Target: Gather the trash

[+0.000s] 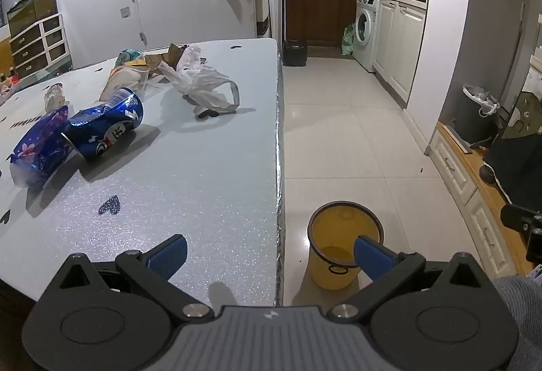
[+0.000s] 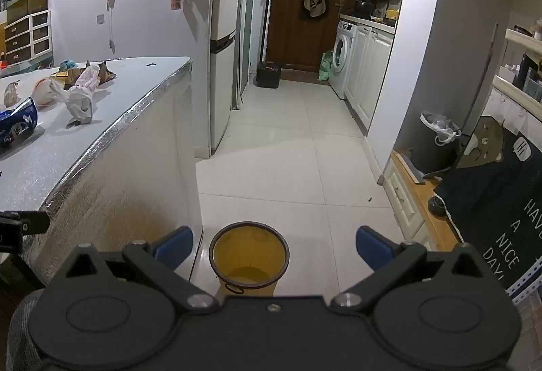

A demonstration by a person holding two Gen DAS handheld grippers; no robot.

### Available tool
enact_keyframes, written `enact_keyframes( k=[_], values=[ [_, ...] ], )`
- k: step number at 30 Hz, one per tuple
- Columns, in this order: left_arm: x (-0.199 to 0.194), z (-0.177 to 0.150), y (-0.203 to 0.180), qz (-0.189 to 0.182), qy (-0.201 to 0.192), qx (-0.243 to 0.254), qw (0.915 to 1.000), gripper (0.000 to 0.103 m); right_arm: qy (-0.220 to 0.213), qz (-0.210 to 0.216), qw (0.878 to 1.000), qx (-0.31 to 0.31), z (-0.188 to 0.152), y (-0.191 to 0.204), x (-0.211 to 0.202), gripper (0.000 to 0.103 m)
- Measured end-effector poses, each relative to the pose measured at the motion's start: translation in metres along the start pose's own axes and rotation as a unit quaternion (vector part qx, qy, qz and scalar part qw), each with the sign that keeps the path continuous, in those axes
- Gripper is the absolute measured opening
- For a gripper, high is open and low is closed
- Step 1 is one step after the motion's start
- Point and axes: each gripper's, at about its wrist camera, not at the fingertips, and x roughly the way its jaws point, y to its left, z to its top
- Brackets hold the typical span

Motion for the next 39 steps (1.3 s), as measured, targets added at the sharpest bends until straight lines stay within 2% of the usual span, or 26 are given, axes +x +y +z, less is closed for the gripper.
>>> enact_keyframes(
  k=[39],
  values=[
    [-0.0034, 0.0044, -0.0092, 0.0, -0.003, 0.002, 1.0, 0.103, 0.003, 0.0, 1.0, -0.001, -0.0006, 0.0026, 0.0029, 0.103]
  ],
)
